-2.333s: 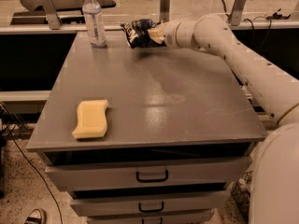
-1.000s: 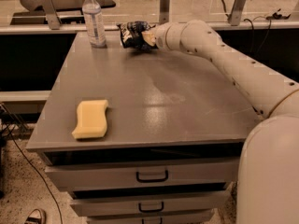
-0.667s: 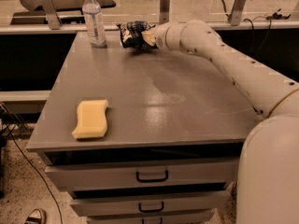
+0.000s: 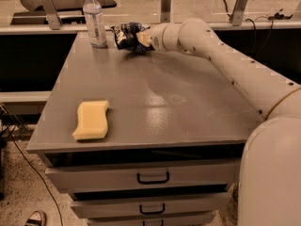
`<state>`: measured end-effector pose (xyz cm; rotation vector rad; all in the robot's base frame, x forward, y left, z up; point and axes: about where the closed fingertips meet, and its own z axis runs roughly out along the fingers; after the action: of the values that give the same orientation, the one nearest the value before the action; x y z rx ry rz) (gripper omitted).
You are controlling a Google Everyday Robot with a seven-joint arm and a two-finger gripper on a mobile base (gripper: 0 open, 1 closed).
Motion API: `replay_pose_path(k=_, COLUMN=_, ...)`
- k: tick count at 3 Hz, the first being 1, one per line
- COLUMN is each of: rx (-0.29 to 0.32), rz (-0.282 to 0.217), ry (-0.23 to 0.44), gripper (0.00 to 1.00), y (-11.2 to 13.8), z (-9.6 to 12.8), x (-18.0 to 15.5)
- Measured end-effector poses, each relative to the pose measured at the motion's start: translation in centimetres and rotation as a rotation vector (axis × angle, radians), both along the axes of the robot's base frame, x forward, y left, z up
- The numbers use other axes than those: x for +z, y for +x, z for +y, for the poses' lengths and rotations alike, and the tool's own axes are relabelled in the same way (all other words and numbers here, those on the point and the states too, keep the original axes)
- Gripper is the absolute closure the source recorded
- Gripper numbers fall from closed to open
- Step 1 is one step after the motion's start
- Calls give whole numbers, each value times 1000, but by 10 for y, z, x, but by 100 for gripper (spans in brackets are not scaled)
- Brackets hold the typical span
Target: Move blue chip bag near blue plastic bottle
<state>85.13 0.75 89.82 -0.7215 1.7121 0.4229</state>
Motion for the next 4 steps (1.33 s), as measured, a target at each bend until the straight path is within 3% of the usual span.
replay_pose_path(k=2, rx=12, rz=27, ry=12, gripper=12, y=-5, z=9, x=-4)
replay_pose_path(k=3, rx=10, rz=33, ry=14, gripper=0, y=-5, z=10, x=-6)
replay_pose_path(k=4, rx=-5, rz=17, ry=26, gripper=0, y=-5, z=0, x=4)
